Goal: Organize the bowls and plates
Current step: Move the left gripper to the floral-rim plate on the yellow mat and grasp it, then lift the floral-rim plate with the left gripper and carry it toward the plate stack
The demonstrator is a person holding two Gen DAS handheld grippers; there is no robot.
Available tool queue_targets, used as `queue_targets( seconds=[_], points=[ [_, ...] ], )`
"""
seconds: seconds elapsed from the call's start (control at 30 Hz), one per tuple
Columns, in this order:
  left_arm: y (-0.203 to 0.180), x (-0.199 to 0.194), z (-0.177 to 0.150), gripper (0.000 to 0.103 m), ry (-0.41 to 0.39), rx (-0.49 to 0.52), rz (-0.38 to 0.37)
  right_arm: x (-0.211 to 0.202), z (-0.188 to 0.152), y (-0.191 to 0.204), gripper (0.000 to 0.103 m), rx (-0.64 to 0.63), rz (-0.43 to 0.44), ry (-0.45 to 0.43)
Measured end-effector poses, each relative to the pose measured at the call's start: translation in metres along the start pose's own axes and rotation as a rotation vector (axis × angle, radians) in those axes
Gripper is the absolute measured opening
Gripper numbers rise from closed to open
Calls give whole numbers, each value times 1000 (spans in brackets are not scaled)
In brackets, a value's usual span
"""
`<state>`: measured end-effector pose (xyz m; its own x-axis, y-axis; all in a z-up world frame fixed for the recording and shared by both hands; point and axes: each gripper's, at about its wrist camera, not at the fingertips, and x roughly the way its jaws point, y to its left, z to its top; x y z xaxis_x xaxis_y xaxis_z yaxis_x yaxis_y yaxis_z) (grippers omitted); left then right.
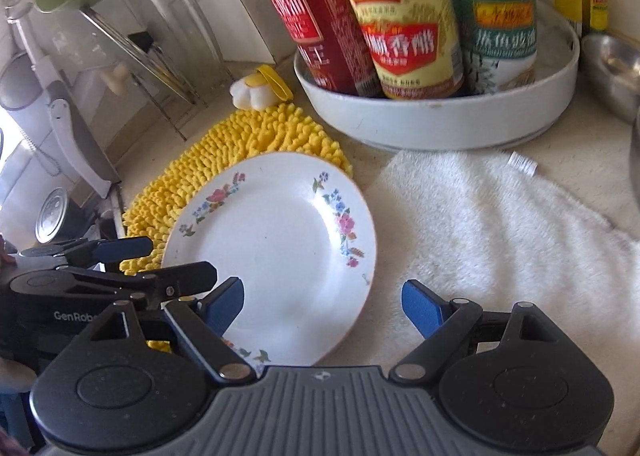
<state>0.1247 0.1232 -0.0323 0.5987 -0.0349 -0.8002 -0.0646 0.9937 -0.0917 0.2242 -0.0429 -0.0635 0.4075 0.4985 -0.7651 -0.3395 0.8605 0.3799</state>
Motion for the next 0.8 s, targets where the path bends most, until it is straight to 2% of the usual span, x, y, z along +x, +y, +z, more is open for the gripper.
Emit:
queue_targets(
  seconds=[0.07, 0.27, 0.3, 0.5, 0.57, 0.6, 0.8],
  points=[
    [6, 6, 2, 103, 8, 1, 8, 6, -2, 0, 89, 31, -7, 3],
    [15, 21, 3, 102, 38, 10, 2, 10, -8, 11, 92, 19, -55, -29],
    [16, 22, 2, 102, 40, 15, 1, 11, -7, 12, 99, 19, -47, -20],
    [23, 28, 3, 103, 39, 28, -26, 13, -6, 11, 102, 35, -29, -11],
    [26, 30, 3, 103, 32, 31, -36, 12, -3, 10, 96, 46, -23, -10],
    [27, 31, 3, 103, 31, 33, -39, 12, -2, 8, 86, 65, -4, -17],
    [22, 37, 2, 101, 15, 103, -64, 11, 1, 3, 80, 99, 22, -21]
  ],
)
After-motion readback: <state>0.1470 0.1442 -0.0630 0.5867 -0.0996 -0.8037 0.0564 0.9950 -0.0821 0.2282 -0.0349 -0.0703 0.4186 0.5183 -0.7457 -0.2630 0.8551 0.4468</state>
